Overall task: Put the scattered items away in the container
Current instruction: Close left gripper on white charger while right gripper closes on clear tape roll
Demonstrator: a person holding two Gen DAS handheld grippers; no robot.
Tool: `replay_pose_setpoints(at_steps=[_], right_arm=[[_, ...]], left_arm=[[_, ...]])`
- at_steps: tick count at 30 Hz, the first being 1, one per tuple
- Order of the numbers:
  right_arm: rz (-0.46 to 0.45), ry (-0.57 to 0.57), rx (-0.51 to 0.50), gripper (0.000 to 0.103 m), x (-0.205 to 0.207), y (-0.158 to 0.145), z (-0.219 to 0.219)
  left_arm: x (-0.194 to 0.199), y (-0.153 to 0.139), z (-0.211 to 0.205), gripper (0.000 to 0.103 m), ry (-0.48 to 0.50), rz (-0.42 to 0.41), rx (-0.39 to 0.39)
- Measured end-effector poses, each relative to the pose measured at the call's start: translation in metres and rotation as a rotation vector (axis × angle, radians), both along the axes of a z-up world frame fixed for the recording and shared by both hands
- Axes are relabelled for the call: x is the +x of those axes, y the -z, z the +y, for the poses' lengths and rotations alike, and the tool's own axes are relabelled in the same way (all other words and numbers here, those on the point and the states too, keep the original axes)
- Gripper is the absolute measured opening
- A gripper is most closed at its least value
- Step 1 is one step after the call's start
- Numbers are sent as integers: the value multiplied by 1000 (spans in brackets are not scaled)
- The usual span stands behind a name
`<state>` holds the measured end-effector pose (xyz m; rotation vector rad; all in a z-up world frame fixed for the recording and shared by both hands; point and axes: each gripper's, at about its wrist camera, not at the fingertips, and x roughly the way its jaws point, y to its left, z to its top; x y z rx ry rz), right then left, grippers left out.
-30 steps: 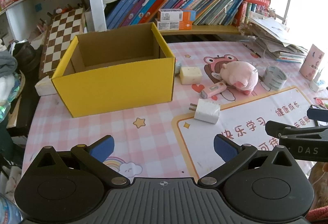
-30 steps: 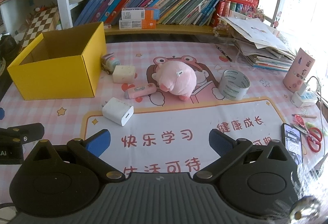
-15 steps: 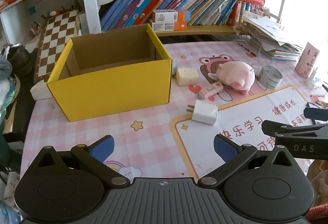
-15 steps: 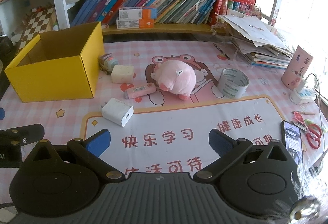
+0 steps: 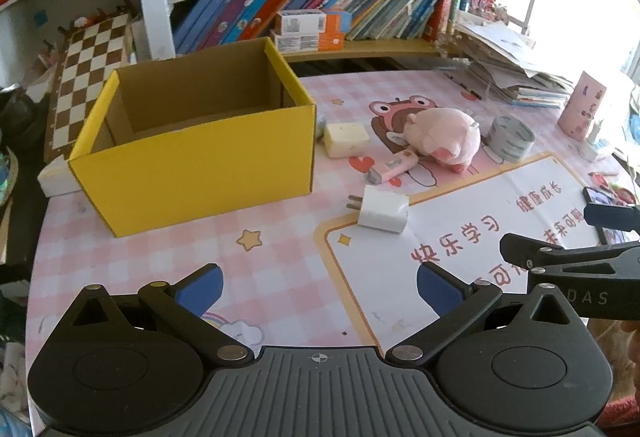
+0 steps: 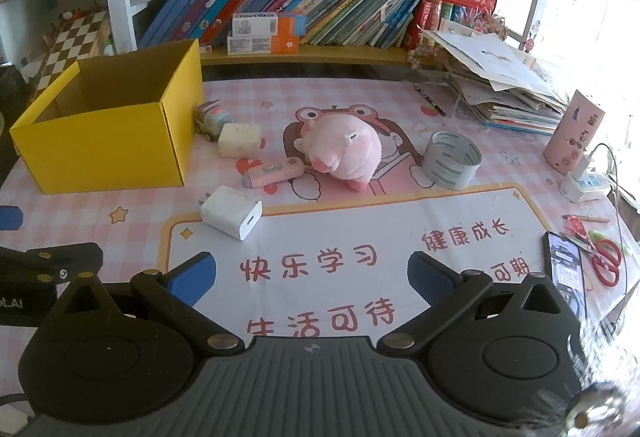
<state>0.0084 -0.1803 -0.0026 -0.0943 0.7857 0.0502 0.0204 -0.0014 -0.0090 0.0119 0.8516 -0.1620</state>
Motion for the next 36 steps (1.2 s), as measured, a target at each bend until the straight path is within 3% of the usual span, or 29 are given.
replay_pose_setpoints(at_steps=[10,19,29,31,36], right_arm=[[5,-35,-2,103,17,5,-28],[-21,-95,-21,103,50,8,-66],[-39,-131,8,101,82,22,-110],[-44,-133,16,100,88,25,-118],[-35,-120,45,79,109,30,-138]], left_arm=[[13,4,-26,103,-22,8,-13],[31,0,-37,103,-166,-54,-65],[40,5,-65,103,-199,-77,-104],[41,5,-66,103,-220,-74,-121],[48,6,-73,103,-265,-60,-85]])
